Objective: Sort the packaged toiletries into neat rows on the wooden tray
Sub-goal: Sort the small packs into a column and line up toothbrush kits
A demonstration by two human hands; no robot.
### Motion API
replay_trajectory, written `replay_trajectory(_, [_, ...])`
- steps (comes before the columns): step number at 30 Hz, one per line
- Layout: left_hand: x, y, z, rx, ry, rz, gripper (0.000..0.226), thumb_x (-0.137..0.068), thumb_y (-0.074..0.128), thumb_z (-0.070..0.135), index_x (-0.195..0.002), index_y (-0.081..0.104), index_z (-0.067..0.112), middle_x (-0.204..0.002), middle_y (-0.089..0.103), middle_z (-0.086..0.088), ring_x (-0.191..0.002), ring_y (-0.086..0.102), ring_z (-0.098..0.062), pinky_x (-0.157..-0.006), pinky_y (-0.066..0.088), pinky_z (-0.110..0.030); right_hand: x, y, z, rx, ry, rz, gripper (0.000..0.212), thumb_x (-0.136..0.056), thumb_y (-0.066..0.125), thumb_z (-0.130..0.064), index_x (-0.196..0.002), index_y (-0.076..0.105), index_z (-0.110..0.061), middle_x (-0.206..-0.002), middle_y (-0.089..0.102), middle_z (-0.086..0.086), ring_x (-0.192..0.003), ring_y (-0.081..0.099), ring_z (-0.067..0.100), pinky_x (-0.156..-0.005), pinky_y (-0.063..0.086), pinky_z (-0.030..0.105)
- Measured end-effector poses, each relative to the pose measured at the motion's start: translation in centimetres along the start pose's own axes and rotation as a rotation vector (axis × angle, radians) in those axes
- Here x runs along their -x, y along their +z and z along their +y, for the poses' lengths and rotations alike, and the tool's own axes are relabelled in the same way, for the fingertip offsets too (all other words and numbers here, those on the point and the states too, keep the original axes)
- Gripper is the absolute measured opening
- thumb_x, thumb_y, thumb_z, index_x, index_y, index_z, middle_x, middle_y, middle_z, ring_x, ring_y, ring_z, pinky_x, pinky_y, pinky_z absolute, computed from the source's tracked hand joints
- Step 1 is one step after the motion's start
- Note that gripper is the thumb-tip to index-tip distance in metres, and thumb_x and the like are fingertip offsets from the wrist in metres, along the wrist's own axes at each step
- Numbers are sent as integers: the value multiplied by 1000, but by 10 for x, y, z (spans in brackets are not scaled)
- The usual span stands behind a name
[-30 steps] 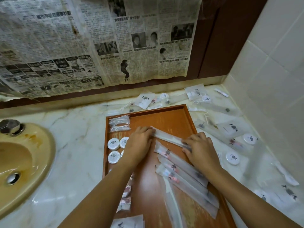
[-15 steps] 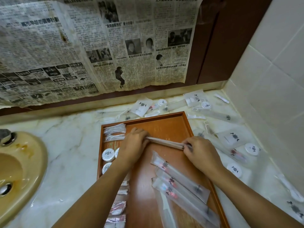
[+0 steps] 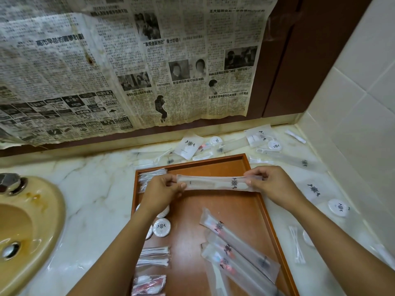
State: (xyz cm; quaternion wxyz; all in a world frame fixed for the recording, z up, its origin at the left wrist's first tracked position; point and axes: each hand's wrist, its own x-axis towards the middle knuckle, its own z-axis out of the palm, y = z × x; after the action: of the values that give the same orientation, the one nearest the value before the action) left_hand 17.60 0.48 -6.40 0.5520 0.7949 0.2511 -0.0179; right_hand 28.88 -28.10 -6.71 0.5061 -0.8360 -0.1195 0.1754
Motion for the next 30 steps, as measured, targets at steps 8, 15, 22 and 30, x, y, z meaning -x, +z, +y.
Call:
replay_trajectory(8, [-5,-3,7,-150,207,160,11,-92,66,19,-92,76,24,-87,72,13,-83,63,1,-68,44,-9,-21,8,-3,107,-25,124,12,-82,75,-14,-86,76,-25,-87,70,-8,-87,62,7,-73,46,19])
replay_trajectory(15, [-21,-10,15,-393,340,221,17,-88,71,15,-88,67,31,-81,65,18,-78,61,0,-67,44,-13,-39,11,-13,181,-116,163,14,-85,73,-16,-88,74,-30,-80,66,-13,-78,58,2,-67,41,18])
replay_trajectory(22, [-22,-2,-2,-710,407,168,18,-91,61,16,-101,63,30,-99,67,12,-88,62,-12,-66,50,-30,-34,24,-7,306,-150,112,16,-87,70,-17,-95,73,-31,-90,66,-19,-88,59,-1,-81,51,22])
replay_trajectory(30, [18,17,-25,-758,505,103,14,-90,59,19,-99,62,30,-97,61,12,-84,60,-12,-62,49,-29,15,34,16,476,-296,46,16,-87,69,-19,-96,71,-32,-88,60,-23,-90,53,0,-86,47,30])
